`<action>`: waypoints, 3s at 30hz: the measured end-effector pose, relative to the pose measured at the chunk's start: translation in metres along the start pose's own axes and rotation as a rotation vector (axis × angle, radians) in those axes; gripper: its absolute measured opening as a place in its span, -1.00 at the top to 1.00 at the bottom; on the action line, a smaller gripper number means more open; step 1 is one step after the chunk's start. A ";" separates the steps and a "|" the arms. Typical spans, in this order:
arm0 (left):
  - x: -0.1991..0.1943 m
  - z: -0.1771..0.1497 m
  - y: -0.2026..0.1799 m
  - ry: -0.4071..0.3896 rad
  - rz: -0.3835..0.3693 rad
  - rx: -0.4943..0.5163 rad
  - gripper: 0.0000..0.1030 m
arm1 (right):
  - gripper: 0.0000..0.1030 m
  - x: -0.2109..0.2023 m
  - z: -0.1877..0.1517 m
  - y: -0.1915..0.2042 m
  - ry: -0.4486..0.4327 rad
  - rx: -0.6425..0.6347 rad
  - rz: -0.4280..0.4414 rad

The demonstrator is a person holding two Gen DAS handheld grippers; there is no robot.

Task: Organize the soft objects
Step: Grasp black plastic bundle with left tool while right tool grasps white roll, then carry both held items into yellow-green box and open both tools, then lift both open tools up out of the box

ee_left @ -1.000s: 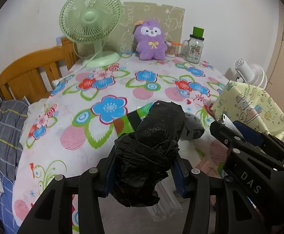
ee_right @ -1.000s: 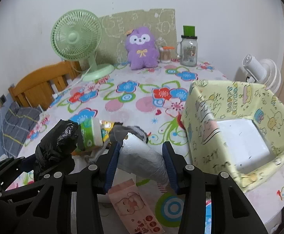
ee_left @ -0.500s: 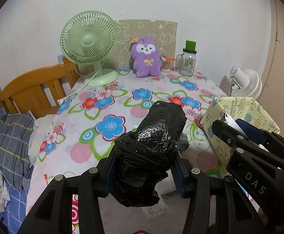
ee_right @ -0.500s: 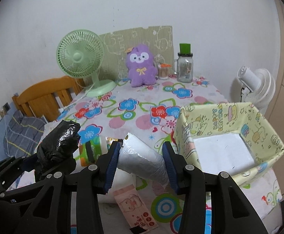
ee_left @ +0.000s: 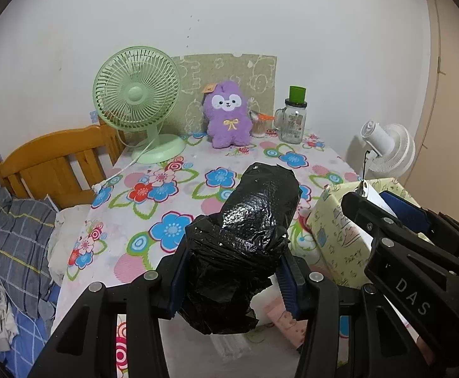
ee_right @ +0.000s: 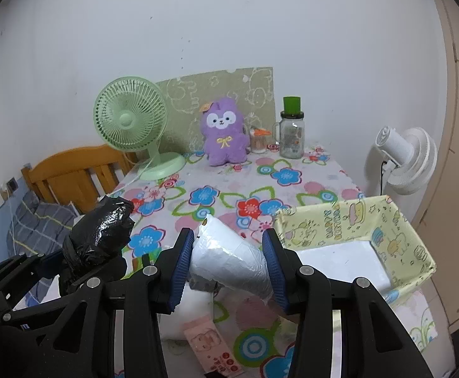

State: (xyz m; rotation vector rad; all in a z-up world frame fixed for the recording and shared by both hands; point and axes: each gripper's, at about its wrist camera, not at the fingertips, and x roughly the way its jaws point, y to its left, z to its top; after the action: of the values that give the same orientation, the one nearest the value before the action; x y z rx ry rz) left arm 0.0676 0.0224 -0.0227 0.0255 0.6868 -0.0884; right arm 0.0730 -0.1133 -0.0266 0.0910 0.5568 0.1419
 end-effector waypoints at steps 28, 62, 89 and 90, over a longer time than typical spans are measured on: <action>0.029 0.026 -0.089 0.008 -0.071 0.014 0.01 | 0.06 0.000 0.025 -0.094 -0.004 0.013 -0.063; 0.106 0.026 -0.183 0.156 -0.158 0.098 -0.03 | 0.05 0.054 0.018 -0.191 0.122 0.111 -0.128; 0.117 0.025 -0.192 0.208 -0.127 0.134 -0.75 | -0.72 0.072 0.016 -0.194 0.144 0.080 -0.143; 0.116 0.025 -0.191 0.204 -0.124 0.137 -0.75 | -0.73 0.071 0.016 -0.193 0.142 0.078 -0.144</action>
State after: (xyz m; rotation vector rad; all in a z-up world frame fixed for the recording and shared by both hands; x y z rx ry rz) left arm 0.1553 -0.1780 -0.0754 0.1246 0.8854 -0.2546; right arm 0.1619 -0.2931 -0.0739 0.1166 0.7084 -0.0137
